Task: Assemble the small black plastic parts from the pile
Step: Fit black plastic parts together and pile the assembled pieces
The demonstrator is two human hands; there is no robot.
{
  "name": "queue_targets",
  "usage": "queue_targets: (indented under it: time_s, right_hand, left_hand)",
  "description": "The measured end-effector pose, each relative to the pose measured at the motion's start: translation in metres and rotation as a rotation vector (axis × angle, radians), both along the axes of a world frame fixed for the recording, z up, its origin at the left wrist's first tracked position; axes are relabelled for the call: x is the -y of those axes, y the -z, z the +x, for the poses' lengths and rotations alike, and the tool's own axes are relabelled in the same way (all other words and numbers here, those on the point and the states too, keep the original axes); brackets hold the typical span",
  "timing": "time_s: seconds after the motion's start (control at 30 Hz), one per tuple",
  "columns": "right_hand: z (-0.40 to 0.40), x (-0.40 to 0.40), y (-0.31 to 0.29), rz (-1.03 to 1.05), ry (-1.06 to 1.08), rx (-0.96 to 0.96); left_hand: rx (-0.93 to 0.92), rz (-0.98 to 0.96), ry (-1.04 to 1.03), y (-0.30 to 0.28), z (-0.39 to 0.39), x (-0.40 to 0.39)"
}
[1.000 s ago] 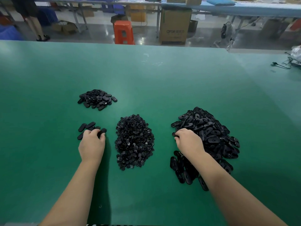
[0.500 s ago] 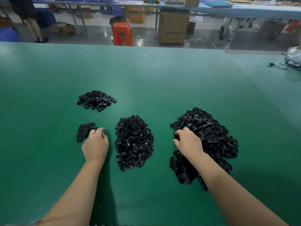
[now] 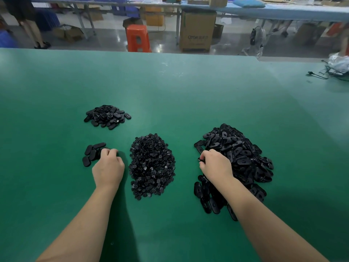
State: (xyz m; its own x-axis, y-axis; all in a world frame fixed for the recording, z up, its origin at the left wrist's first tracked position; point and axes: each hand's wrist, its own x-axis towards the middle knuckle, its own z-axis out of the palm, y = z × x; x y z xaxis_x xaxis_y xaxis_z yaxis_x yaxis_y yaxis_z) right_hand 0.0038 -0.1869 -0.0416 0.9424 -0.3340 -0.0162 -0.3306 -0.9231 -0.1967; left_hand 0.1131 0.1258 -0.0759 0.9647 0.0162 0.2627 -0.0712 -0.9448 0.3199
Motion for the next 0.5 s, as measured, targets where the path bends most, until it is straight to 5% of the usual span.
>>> queue_targets:
  time_s: [0.17,0.37,0.5]
  right_hand:
    - [0.001,0.0,-0.01,0.124,0.02,0.088]
    - [0.009,-0.012,-0.019,0.975,0.153,0.163]
    - [0.013,-0.027,-0.013,1.126,0.182,0.071]
  left_hand:
    - [0.043,-0.03,0.009,0.004,0.0,-0.001]
    - [0.068,-0.129,0.004,0.002,-0.006,0.001]
    - [0.053,-0.329,-0.045,-0.003,-0.022,0.017]
